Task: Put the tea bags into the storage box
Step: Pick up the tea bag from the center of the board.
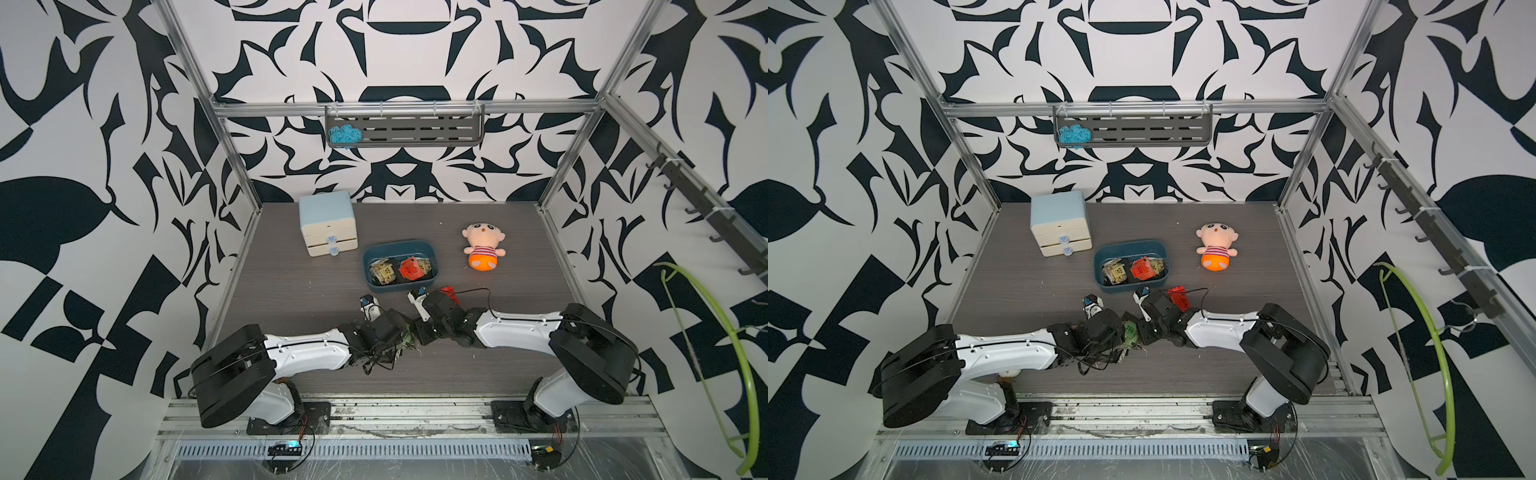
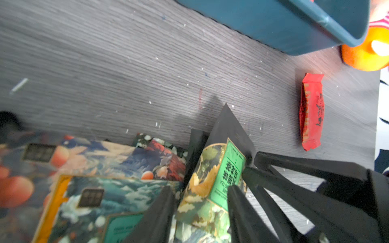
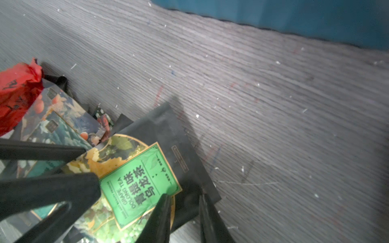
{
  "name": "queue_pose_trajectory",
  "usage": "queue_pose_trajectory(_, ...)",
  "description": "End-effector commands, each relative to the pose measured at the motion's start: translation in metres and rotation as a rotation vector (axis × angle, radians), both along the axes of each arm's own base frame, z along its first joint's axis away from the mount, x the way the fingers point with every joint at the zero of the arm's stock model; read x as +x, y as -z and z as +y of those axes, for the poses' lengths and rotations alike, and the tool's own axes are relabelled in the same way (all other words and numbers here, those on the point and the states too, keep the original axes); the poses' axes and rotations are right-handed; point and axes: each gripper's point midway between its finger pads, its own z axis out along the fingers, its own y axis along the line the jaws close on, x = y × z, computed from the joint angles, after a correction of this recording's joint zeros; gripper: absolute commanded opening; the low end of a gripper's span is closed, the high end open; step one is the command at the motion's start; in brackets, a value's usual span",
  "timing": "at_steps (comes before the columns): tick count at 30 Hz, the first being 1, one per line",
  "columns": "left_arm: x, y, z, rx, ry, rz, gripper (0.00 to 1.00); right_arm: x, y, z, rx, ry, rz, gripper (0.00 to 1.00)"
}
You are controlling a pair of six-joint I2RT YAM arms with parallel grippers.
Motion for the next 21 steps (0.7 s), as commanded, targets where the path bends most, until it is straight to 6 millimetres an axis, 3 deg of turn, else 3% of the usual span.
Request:
queue_pose_trajectory(1,0.006,-0.013,-0.007,-0.039,-0.005,-0.026,0.43,0.008,-0.012,0.006,0.014,0.002,-0.029,0.28)
queue_pose_trajectory(13,0.009,-0.022,-0.017,-0.078,0.017,-0.050,0.32,0.008,-0.012,0.007,0.010,0.002,-0.028,0.27)
queue_pose_trajectory(21,0.010,-0.013,-0.022,-0.073,0.023,-0.033,0.31,0.008,-0.013,0.007,0.015,0.002,-0.029,0.27)
